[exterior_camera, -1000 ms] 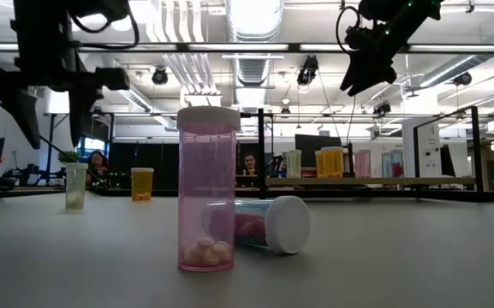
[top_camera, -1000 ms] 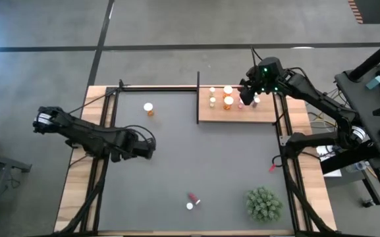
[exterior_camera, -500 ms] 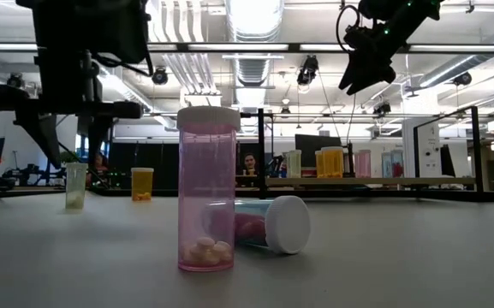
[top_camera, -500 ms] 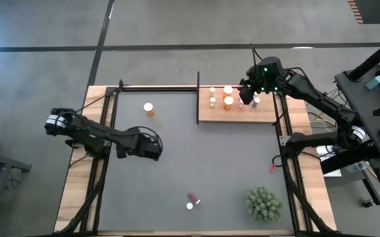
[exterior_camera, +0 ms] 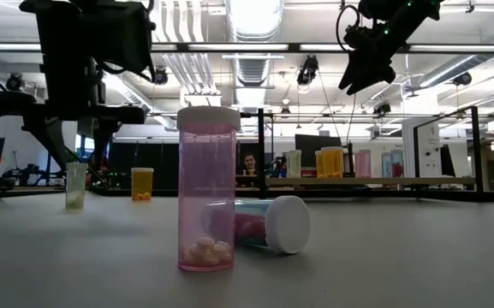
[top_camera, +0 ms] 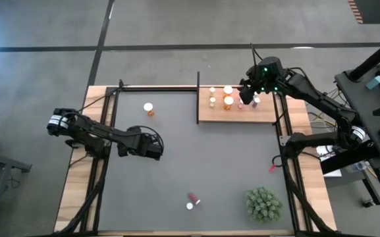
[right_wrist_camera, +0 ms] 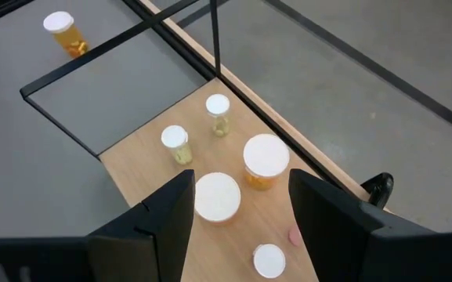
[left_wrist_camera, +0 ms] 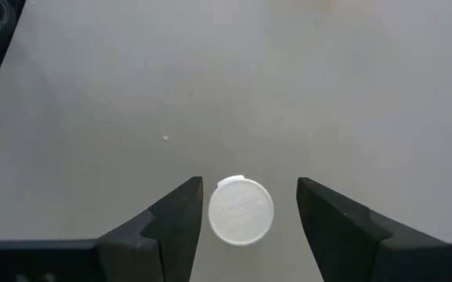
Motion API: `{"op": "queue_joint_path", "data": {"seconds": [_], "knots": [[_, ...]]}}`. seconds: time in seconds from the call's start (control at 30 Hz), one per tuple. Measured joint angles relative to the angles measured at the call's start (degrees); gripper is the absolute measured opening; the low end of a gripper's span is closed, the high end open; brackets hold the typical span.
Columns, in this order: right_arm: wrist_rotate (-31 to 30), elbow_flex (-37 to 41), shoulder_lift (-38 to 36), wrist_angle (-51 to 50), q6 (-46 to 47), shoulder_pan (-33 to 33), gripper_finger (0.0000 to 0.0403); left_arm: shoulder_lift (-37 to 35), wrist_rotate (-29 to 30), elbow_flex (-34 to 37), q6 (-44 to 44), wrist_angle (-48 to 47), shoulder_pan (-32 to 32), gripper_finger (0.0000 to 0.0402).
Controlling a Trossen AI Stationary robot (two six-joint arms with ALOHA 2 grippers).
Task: Pick and place medicine bottles onto shelf by color
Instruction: Put the yellow medicine bottle on the shelf aligned with the other yellow medicine bottle
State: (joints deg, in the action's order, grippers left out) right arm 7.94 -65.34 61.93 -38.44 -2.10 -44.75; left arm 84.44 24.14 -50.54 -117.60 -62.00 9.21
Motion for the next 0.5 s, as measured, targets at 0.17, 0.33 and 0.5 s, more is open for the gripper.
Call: {"op": "queue_joint_path", "data": {"seconds": [0.17, 0.33, 0.5], "knots": [[0.0, 0.0, 0.0, 0.2, 0.0, 0.0, 0.0199, 0.0, 0.0, 0.0, 0.0, 0.0, -0.1, 0.0156], [0.0, 0.0, 0.0, 0.2, 0.0, 0.0, 0.0199, 0.0, 0.0, -0.3, 1.2, 0.1, -0.1, 0.0108], [0.0, 0.0, 0.0, 0.2, 0.0, 0.0, 0.0199, 0.0, -0.1, -0.7, 1.5, 0.3, -0.1, 0.0098]]}}
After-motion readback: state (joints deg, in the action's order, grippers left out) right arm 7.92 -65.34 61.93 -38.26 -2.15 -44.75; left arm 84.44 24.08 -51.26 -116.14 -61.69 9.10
